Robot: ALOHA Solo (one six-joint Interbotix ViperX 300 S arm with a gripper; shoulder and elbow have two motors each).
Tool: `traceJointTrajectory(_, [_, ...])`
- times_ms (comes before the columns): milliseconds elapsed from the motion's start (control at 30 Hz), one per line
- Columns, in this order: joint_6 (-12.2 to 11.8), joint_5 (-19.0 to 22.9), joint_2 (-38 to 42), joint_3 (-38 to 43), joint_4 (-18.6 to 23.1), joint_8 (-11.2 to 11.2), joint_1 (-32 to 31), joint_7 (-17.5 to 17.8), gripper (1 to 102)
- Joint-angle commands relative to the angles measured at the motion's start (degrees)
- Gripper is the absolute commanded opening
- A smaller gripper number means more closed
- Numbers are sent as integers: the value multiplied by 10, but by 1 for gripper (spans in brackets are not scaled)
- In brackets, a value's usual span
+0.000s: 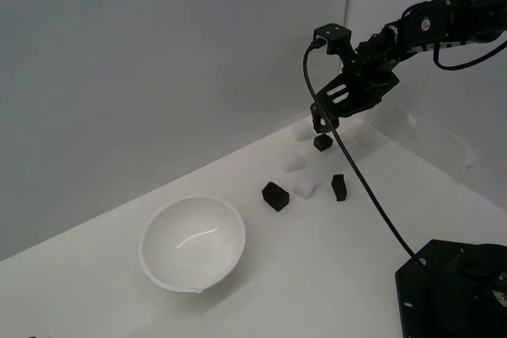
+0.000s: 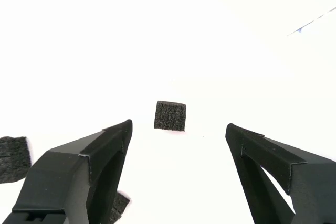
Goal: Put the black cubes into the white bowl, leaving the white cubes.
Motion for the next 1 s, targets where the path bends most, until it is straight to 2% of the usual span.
traceJointTrajectory(0, [-11, -4, 0, 4, -2, 3, 4, -8, 100])
traceJointTrajectory(233, [-12, -2, -19, -19, 0, 3, 4, -38, 100])
traceJointTrajectory(833, [-13, -3, -82, -80, -1, 3, -15, -54, 98])
traceJointTrajectory(900, [-12, -4, -84, -83, -1, 3, -15, -54, 94])
traceJointTrajectory(933, [-12, -4, -85, -83, -1, 3, -15, -55, 88])
traceJointTrajectory(967, [-13, -3, -85, -83, -1, 3, -16, -55, 78])
